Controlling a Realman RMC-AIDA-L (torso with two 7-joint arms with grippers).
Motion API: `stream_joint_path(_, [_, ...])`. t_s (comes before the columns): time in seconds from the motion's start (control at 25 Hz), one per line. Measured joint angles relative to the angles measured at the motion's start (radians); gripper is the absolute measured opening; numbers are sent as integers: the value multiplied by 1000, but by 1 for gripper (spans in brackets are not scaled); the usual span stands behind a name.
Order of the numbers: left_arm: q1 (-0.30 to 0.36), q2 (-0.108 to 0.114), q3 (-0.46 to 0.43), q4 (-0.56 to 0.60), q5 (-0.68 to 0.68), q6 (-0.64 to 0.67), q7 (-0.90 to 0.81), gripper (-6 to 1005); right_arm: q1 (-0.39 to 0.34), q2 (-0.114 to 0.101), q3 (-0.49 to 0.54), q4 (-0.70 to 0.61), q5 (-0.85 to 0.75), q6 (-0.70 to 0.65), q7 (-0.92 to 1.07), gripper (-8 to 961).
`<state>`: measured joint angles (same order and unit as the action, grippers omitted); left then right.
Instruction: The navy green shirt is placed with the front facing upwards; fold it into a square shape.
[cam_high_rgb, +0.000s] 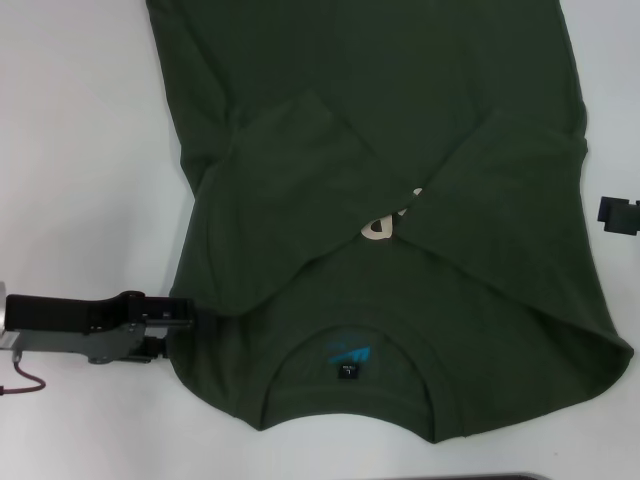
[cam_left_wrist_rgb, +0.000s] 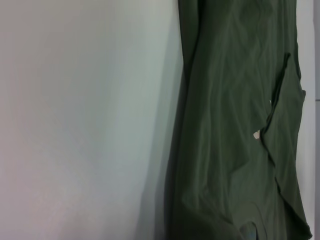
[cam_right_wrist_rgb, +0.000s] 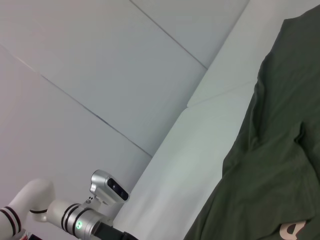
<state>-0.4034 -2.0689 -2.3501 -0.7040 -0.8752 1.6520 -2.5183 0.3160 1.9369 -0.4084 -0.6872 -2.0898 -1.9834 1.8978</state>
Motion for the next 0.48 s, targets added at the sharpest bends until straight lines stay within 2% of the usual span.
stream_joint_path(0.24, [-3, -2, 1, -12, 0, -5, -5, 788, -3, -4, 0, 0, 0, 0, 5, 856])
stream_joint_path(0.48, [-13, -1, 10, -11, 7, -7, -11, 528, -4, -9, 0, 0, 4, 0, 15, 856])
